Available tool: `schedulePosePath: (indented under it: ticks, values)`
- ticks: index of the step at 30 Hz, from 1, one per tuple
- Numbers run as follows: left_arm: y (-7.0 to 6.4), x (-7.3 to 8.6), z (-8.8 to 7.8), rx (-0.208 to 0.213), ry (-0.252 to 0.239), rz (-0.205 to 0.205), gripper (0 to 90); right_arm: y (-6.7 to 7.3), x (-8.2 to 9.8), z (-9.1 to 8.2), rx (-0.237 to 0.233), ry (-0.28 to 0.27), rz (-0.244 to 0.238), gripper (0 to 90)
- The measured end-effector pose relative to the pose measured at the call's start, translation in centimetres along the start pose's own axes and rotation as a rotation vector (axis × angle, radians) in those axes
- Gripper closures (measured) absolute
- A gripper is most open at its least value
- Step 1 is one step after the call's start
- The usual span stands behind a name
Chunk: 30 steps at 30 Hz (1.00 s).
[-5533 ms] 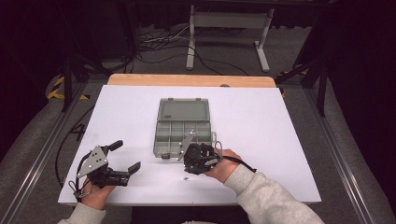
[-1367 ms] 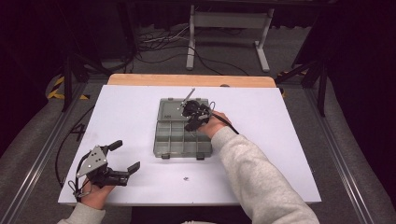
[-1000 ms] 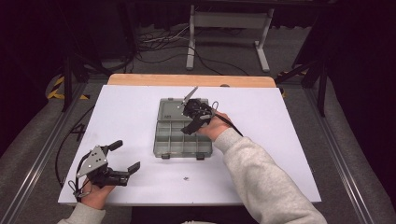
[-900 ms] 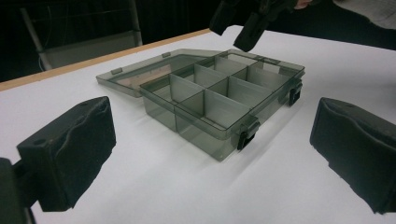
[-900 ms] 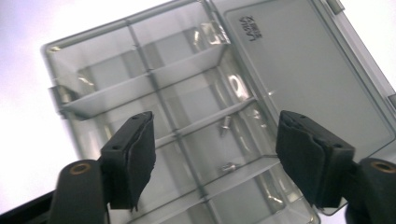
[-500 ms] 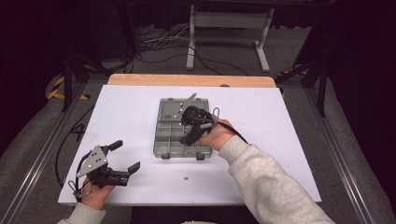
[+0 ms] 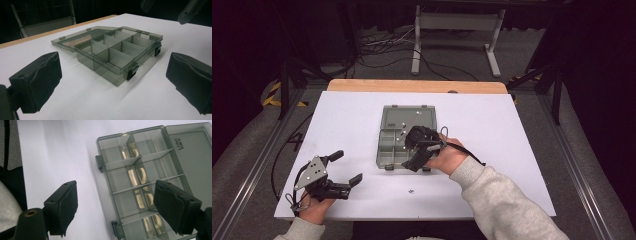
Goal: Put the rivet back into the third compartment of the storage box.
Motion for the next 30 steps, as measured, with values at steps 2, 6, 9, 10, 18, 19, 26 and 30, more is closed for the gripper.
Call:
schedulePosePath:
  ticks: [2, 6, 9, 10, 18, 19, 26, 30]
  values:
    - [0.0, 0.0, 0.0, 0.0, 0.001, 0.0, 0.7, 0.4, 0.1, 0.2, -0.004, 0.005, -0.002, 19.0]
    - [0.0, 0.0, 0.0, -0.001, -0.001, 0.0, 0.8, 1.0, 0.6, 0.6, -0.017, 0.013, -0.006, 17.8]
    - [0.0, 0.0, 0.0, 0.001, 0.0, 0.0, 0.8, 1.4, 0.9, 0.9, -0.027, 0.021, -0.004, 17.5]
    - [0.0, 0.0, 0.0, 0.0, -0.001, 0.0, 0.8, 1.6, 1.0, 1.1, -0.032, 0.024, 0.0, 17.3]
    - [0.0, 0.0, 0.0, 0.0, -0.001, 0.0, 0.7, 2.2, 2.1, 2.5, -0.042, 0.053, -0.003, 16.9]
    - [0.0, 0.0, 0.0, -0.001, -0.001, 0.0, 0.8, 2.2, 2.2, 2.7, -0.041, 0.055, -0.003, 16.9]
    - [0.0, 0.0, 0.0, 0.0, 0.0, 0.0, 0.7, 2.9, 3.2, 4.5, -0.06, 0.087, 0.009, 16.9]
    - [0.0, 0.0, 0.0, 0.0, -0.001, 0.0, 0.7, 3.0, 3.5, 5.2, -0.067, 0.102, -0.002, 17.3]
Point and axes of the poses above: each handheld gripper's, and its own axes: z roughly forward along the jaws, x roughly out of its underside, y roughly to its left, the point moved 3 cm from there along z, roughly forward along the jaws, and after that the axes turned 11 degrees about -x, right-handed, at the moved point
